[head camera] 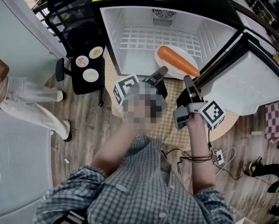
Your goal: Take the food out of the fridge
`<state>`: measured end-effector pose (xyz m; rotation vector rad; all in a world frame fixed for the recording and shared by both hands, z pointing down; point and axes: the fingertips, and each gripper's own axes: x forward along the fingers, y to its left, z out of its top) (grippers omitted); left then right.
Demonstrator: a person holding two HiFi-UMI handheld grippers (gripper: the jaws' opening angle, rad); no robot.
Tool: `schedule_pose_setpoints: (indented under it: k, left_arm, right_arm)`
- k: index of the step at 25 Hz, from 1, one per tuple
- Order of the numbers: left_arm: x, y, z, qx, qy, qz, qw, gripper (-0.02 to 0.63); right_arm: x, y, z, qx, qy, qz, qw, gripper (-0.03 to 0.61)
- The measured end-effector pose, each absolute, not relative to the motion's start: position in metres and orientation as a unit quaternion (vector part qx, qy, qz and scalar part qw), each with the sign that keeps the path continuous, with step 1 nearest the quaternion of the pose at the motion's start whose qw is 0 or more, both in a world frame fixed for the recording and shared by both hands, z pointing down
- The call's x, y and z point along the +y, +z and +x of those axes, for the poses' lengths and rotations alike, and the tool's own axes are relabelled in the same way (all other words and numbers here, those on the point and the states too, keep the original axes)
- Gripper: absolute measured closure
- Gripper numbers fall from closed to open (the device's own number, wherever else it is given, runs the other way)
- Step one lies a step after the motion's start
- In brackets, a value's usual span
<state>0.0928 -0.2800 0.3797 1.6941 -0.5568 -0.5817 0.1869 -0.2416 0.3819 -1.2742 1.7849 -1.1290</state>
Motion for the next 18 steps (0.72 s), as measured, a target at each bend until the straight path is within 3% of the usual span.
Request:
schedule_pose_setpoints:
  k: [18]
  left_arm:
    - [-0.208,0.416,0.12,-0.221,-0.215,0.736,0.603,0.591]
  right_arm:
    - [-0.166,0.419,0.211,0.669,-0.446,-0.505,0.312,0.528]
